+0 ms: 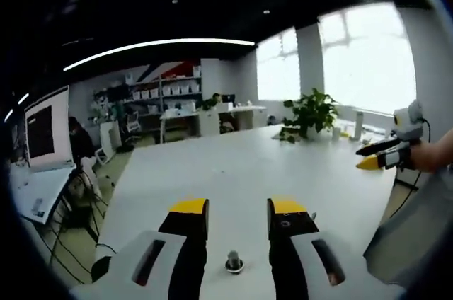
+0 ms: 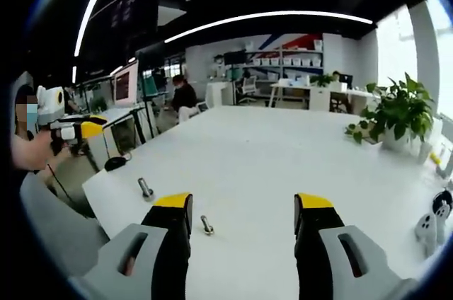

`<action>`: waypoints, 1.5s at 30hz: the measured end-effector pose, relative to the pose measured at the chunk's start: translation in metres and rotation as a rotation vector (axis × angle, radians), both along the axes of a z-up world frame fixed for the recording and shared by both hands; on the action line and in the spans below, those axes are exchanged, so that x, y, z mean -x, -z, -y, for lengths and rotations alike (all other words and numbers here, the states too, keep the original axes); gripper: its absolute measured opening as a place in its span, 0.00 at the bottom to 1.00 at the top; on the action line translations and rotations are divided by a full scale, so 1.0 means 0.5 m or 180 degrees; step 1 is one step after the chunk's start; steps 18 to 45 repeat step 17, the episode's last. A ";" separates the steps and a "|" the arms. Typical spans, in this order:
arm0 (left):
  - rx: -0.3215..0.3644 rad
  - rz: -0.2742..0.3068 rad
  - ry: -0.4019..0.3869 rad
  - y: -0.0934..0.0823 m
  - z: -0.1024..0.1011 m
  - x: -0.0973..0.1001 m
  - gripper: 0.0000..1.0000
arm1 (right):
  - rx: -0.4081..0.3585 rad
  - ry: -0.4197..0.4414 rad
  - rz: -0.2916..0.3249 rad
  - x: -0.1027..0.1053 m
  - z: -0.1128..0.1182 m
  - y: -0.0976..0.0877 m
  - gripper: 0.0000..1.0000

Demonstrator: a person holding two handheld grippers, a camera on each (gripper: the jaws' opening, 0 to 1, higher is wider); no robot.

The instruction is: Place the washer onto the threaded stud by aligning its center hole with the stud, sliding it down to the base, and recovering from edge contact or off-axis alignment until the washer reaches the visible bottom stop.

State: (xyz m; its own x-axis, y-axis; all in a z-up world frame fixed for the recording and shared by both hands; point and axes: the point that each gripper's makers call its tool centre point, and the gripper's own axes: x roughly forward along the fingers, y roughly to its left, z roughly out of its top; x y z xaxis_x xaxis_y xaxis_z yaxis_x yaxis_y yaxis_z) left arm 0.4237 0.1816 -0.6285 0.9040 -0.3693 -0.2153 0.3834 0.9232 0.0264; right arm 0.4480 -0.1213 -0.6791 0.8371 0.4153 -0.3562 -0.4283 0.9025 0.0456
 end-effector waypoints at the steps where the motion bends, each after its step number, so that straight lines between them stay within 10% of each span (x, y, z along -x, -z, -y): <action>1: -0.0034 0.0003 -0.0036 0.002 -0.001 0.000 0.31 | 0.0005 0.0009 0.0002 -0.001 0.001 -0.001 0.61; 45: -0.0162 0.0023 -0.0038 0.017 -0.002 -0.003 0.31 | 0.0045 -0.0014 0.0044 -0.001 -0.001 -0.004 0.61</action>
